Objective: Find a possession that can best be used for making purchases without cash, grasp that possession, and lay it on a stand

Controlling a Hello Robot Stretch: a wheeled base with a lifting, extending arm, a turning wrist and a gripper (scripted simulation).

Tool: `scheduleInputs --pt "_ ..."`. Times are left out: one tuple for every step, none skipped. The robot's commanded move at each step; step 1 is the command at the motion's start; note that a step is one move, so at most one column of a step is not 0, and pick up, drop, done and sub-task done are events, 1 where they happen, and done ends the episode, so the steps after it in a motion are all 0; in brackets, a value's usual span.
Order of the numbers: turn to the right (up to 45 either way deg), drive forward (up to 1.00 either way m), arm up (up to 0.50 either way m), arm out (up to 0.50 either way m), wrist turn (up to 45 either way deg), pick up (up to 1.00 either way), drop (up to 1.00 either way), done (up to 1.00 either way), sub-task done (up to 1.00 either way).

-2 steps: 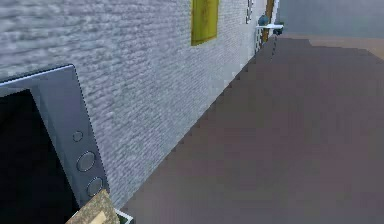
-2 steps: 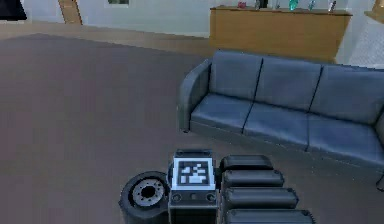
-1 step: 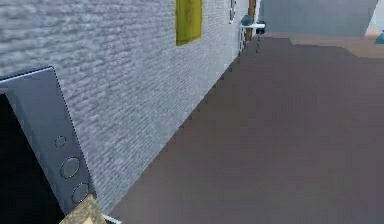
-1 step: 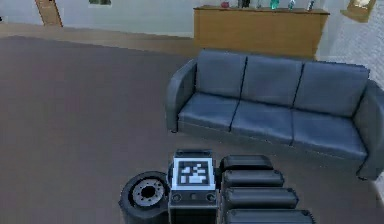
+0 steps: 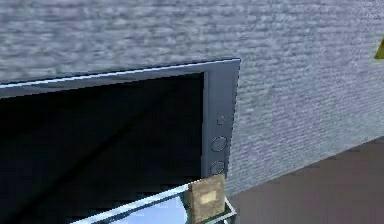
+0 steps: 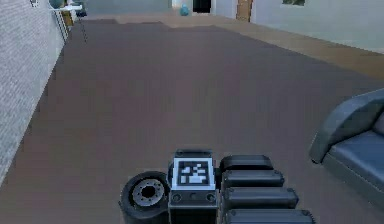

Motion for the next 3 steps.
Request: scheduleInputs --pt "-45.0 0.00 0.00 0.00 0.0 0.00 0.00 0.00 0.00" --pt "-45.0 0.00 0.00 0.00 0.0 0.00 0.00 0.00 0.00" --pt "-6.0 0.00 0.00 0.00 0.0 0.00 0.00 0.00 0.00"
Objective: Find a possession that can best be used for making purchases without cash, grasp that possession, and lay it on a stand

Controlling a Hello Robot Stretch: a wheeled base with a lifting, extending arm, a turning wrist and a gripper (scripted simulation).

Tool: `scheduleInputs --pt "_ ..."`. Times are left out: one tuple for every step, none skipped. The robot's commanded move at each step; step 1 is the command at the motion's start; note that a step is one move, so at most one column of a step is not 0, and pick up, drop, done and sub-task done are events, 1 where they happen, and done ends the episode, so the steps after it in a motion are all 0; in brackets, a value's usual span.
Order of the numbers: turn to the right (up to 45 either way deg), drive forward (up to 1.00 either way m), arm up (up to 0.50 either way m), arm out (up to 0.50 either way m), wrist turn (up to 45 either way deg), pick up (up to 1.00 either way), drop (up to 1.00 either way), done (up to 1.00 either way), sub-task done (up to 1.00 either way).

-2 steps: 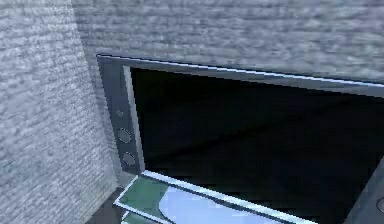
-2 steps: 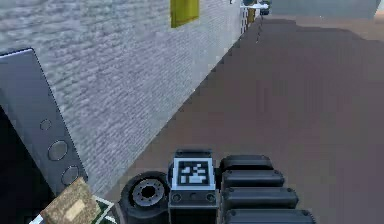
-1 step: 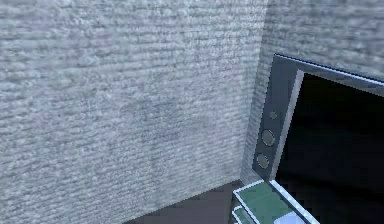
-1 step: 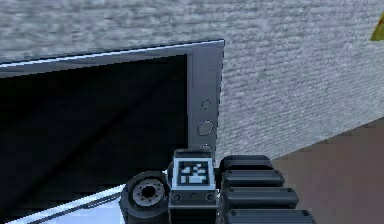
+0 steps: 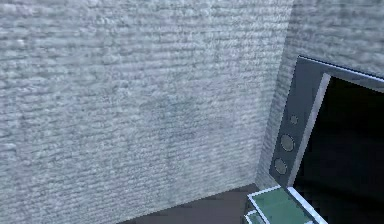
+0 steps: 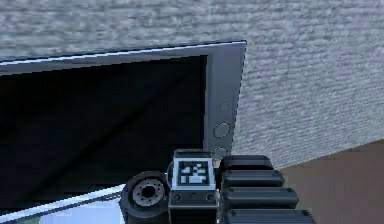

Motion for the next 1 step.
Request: scheduleInputs --pt "0.0 0.00 0.00 0.48 0.0 0.00 0.00 0.00 0.00"
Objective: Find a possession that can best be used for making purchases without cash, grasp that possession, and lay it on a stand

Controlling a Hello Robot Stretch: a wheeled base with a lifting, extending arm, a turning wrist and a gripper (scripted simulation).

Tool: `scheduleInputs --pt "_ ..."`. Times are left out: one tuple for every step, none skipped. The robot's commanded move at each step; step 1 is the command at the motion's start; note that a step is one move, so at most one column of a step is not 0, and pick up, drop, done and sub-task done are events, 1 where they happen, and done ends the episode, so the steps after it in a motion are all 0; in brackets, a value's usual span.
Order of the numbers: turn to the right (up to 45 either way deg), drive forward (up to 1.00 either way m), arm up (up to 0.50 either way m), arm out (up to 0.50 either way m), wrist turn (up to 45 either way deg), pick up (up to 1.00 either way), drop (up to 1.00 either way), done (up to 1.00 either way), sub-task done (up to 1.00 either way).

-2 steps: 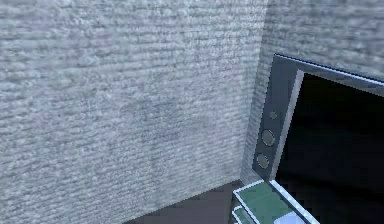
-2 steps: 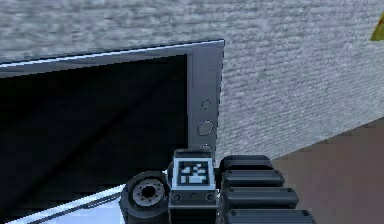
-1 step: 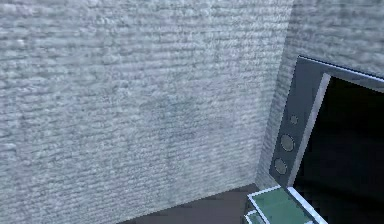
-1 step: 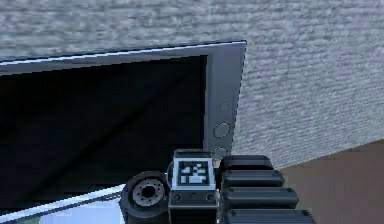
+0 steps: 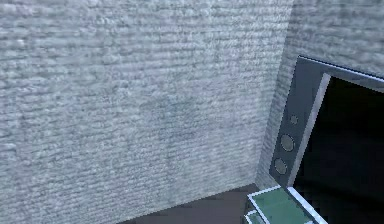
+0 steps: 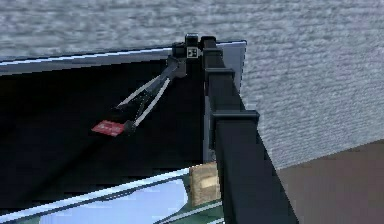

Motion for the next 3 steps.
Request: scheduleInputs --pt "0.0 0.00 0.00 0.00 39.0 0.00 0.00 0.00 0.00" --pt "0.0 0.00 0.00 0.00 39.0 0.00 0.00 0.00 0.00" --pt "0.0 0.00 0.00 0.00 0.0 0.00 1.00 0.00 0.00"
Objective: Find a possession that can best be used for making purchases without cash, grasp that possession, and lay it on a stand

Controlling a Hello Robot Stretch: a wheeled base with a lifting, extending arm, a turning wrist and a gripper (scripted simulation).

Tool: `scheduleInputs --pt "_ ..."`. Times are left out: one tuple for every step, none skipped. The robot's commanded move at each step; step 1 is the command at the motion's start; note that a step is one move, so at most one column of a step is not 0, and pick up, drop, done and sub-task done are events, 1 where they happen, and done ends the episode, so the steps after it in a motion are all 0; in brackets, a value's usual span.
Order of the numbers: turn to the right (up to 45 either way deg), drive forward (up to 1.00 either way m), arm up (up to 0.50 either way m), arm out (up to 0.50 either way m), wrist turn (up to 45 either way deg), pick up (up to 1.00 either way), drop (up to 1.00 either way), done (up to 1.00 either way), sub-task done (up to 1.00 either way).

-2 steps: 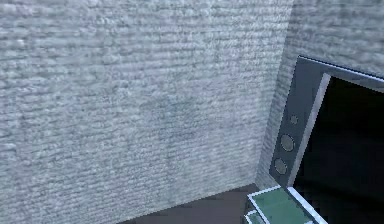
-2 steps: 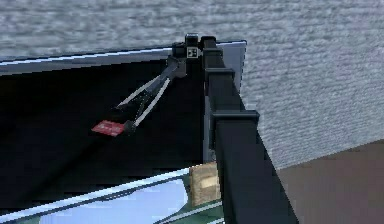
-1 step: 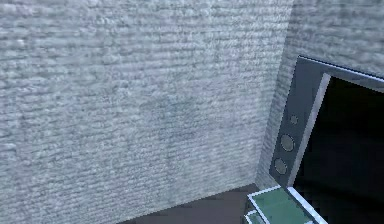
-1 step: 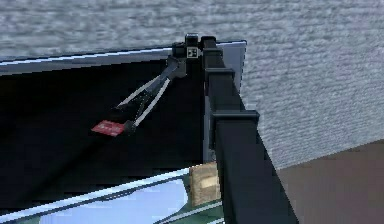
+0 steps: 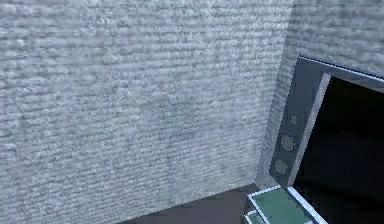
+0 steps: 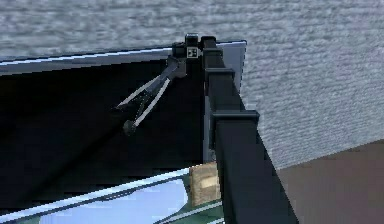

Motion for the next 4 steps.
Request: scheduleInputs --pt "0.0 0.00 0.00 -0.10 0.0 0.00 0.00 0.00 0.00" --pt "0.0 0.00 0.00 -0.38 0.0 0.00 0.00 0.00 0.00" --pt "-18.0 0.00 0.00 0.00 0.0 0.00 0.00 0.00 0.00" --pt "-6.0 0.00 0.00 0.00 0.0 0.00 0.00 0.00 0.00"
